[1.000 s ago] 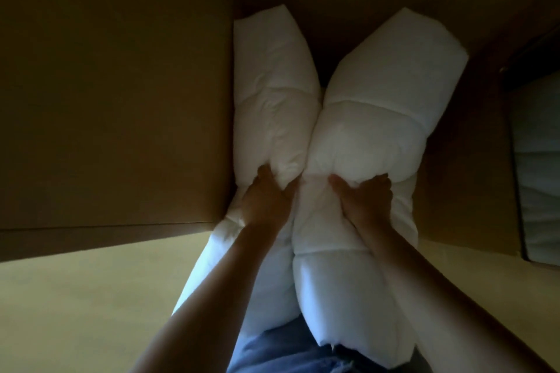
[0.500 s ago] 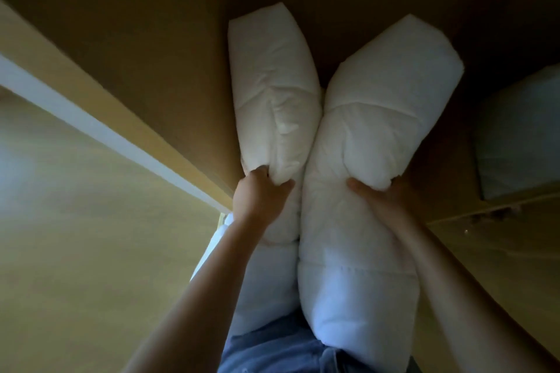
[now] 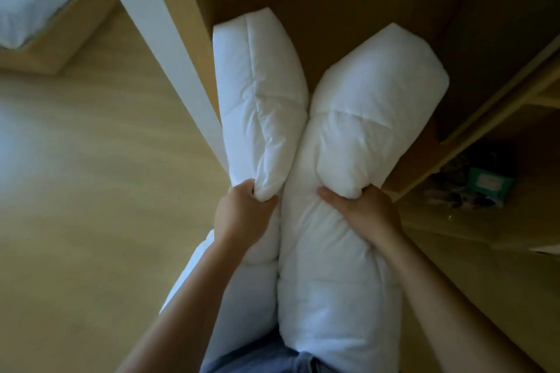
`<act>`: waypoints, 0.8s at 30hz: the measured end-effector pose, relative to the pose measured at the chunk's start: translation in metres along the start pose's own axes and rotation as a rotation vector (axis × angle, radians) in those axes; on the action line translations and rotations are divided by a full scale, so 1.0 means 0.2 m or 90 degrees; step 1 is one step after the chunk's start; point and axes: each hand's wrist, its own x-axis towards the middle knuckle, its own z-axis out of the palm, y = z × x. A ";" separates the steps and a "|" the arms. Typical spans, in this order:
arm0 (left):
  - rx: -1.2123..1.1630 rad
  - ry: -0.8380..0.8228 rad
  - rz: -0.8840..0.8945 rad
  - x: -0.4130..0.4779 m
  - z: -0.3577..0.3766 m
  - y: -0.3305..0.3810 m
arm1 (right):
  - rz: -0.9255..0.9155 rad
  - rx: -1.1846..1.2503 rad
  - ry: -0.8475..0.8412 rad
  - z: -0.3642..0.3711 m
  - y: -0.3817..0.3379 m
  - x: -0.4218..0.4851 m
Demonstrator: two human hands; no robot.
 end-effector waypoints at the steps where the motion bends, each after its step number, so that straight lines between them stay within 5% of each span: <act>1: 0.004 0.000 0.001 -0.05 -0.02 -0.04 | 0.000 -0.003 -0.008 0.03 0.00 -0.05; 11: -0.013 0.003 -0.052 -0.39 -0.39 -0.71 | -0.044 -0.132 -0.103 0.65 -0.13 -0.55; 24: -0.154 0.168 -0.317 -0.87 -1.08 -1.85 | -0.245 -0.284 -0.325 1.70 -0.71 -1.11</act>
